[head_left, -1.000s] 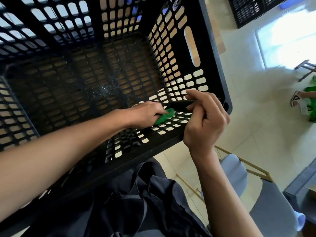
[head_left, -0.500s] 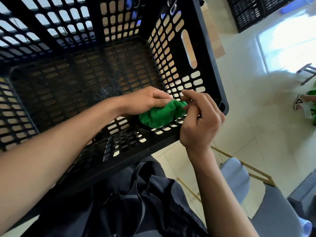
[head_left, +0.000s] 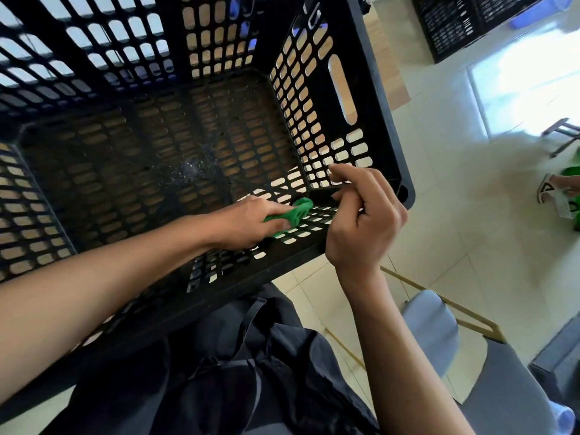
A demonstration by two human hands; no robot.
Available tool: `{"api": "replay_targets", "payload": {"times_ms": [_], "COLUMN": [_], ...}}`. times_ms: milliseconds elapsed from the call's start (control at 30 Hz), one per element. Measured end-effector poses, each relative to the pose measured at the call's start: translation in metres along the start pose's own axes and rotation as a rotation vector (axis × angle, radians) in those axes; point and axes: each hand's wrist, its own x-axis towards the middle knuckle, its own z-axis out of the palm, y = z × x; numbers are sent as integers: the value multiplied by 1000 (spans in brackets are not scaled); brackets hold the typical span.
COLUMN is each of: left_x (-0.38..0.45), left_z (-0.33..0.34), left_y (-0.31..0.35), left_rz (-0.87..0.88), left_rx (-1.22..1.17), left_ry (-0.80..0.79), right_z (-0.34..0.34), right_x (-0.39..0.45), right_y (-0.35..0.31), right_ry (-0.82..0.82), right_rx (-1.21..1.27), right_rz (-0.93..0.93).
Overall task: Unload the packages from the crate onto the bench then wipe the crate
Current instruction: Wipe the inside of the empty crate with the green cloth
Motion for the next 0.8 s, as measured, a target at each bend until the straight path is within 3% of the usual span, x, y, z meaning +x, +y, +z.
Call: {"api": "replay_targets", "payload": {"times_ms": [167, 267, 433, 533, 600, 700, 800], "left_x": [11, 13, 8, -10, -26, -44, -43], "left_z": [-3, -4, -8, -21, -29, -20, -3], "left_y": [-38, -50, -41, -14, 5, 18, 13], "left_rz": [-115, -149, -221, -136, -19, 92, 155], "left_rx": [199, 179, -154, -530, -576, -454, -135], "left_ry": [-86, -58, 93, 109, 67, -42, 3], "right_z": [1, 1, -1, -2, -2, -2, -2], "right_x": [-1, 0, 1, 2, 2, 2, 2], "right_y": [3, 3, 0, 1, 1, 1, 2], "right_ry": [3, 1, -19, -29, -35, -30, -37], "right_rx": [0, -14, -22, -26, -18, -3, -10], "right_rz": [-6, -10, -6, -6, -6, -16, -27]}}
